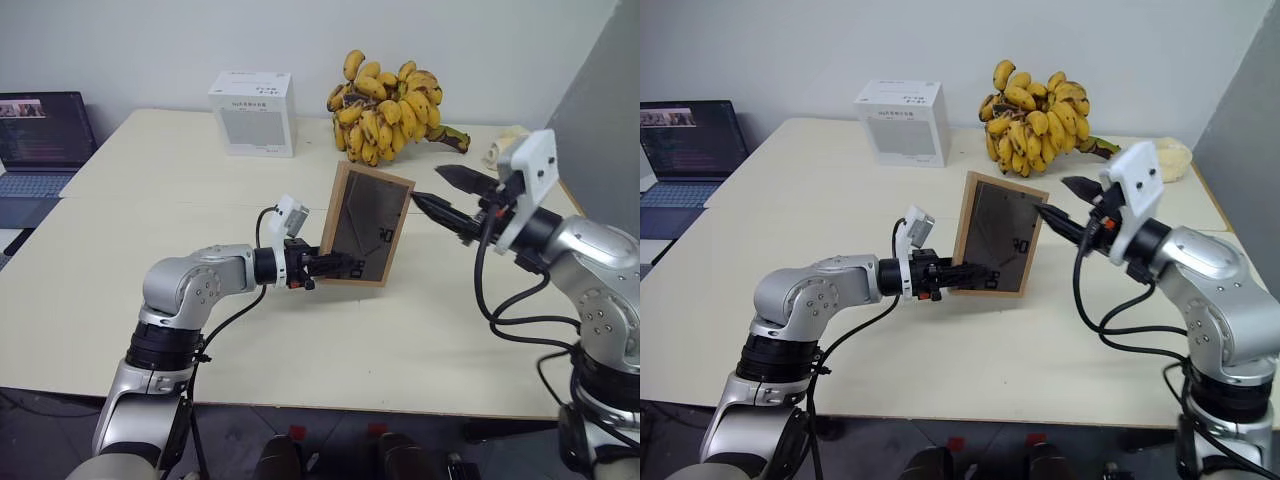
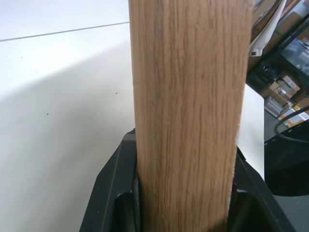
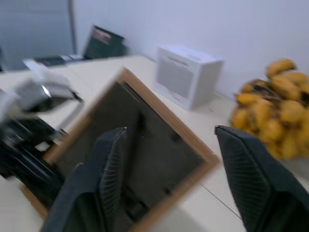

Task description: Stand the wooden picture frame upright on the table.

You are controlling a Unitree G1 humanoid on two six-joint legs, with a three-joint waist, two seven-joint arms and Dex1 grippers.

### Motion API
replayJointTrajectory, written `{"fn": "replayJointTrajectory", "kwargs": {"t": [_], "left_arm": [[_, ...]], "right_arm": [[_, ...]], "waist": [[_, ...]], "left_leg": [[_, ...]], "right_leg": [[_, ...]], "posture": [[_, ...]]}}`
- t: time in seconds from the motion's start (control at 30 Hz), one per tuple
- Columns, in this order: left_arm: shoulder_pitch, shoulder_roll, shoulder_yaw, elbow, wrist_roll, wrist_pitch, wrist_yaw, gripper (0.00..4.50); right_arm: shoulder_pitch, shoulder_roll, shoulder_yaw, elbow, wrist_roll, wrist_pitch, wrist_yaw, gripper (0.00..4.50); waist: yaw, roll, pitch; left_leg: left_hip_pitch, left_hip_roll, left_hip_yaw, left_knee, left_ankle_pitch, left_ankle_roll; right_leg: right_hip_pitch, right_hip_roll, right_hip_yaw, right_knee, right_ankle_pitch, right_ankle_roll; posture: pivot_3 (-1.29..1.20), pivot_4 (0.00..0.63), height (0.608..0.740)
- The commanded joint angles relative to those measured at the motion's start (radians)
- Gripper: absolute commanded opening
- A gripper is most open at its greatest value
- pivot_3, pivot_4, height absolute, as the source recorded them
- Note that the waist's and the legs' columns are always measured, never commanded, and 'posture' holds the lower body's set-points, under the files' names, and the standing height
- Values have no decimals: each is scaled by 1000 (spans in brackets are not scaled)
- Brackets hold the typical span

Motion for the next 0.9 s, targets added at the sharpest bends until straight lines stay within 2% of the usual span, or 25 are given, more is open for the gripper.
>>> {"fn": "replayJointTrajectory", "kwargs": {"t": [0.03,0.17,0.5,0.9], "left_arm": [[-49,3,22,-62,-14,-34,-34,1288],[-81,-3,23,-77,-26,-22,-37,1288],[-118,-19,13,-63,-12,-32,-42,1288],[-266,-78,-24,282,153,-198,-106,1288]], "right_arm": [[-35,28,7,-4,50,3,-34,3445],[-38,47,73,60,13,-65,-39,3445],[-67,96,140,129,1,-155,-70,3445],[-35,103,118,49,51,-101,-133,3445]], "waist": [[5,0,0],[8,0,0],[7,1,1],[11,1,1]], "left_leg": [[0,0,0,0,0,0],[-1,0,0,0,0,0],[-1,0,1,0,0,0],[-1,0,1,0,0,0]], "right_leg": [[0,0,0,0,0,0],[-2,0,0,0,0,0],[-4,0,0,3,0,0],[-4,0,0,4,0,0]], "posture": [[0,150,740],[0,150,740],[0,150,740],[0,150,740]]}}
